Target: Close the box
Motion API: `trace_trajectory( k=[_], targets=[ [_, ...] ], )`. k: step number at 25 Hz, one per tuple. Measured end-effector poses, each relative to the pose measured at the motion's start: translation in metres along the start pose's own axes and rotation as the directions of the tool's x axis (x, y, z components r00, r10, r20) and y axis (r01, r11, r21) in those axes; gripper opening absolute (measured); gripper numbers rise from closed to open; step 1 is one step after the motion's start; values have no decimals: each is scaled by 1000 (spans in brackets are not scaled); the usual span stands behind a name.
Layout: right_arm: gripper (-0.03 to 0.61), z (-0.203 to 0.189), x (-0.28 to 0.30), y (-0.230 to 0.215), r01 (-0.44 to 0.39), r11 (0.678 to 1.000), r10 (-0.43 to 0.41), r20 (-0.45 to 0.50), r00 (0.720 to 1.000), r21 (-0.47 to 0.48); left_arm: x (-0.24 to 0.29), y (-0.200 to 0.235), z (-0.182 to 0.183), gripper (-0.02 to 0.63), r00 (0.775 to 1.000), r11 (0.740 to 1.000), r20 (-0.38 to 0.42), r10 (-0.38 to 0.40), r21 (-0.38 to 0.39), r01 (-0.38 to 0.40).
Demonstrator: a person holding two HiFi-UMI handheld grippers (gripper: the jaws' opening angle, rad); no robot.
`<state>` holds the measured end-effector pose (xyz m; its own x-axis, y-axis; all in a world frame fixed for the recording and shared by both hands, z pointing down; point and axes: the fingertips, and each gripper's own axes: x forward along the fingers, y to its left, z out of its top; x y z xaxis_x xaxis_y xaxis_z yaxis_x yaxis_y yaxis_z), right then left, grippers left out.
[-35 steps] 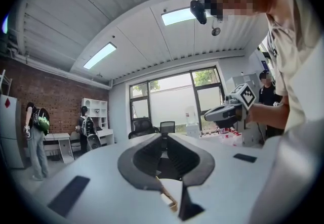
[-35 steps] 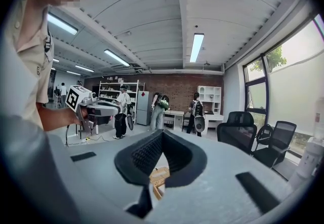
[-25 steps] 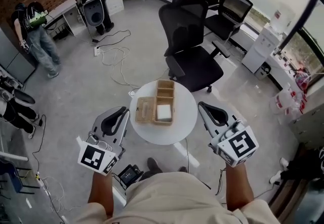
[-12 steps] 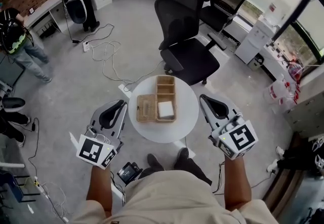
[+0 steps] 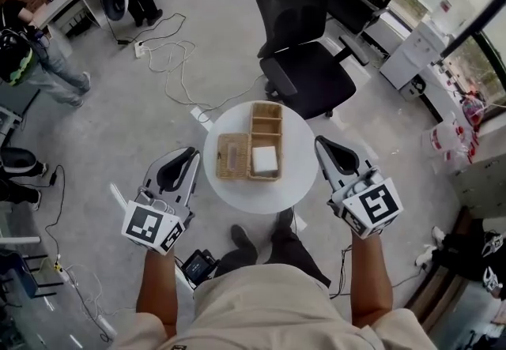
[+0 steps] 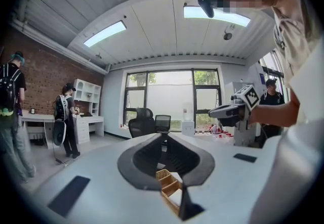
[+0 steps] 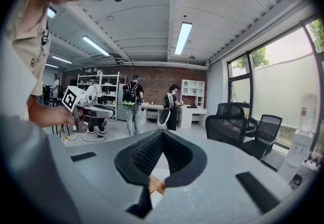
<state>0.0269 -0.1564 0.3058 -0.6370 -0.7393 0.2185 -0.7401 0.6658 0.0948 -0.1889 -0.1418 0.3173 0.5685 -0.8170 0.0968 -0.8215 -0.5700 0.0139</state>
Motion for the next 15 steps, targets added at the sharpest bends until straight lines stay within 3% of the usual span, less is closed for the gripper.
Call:
trace_trajectory(
  k=[8,15],
  targets=[
    [-8,-45,30,-15,-42,999,44,-53,998,35,23,6,-47,34,998,998,-64,29,-53,-33],
    [-8,-94,54,-22,-63,995,71,-103,992,74,41,12,-113,34,992,992,-121,40,-117,-54]
  ],
)
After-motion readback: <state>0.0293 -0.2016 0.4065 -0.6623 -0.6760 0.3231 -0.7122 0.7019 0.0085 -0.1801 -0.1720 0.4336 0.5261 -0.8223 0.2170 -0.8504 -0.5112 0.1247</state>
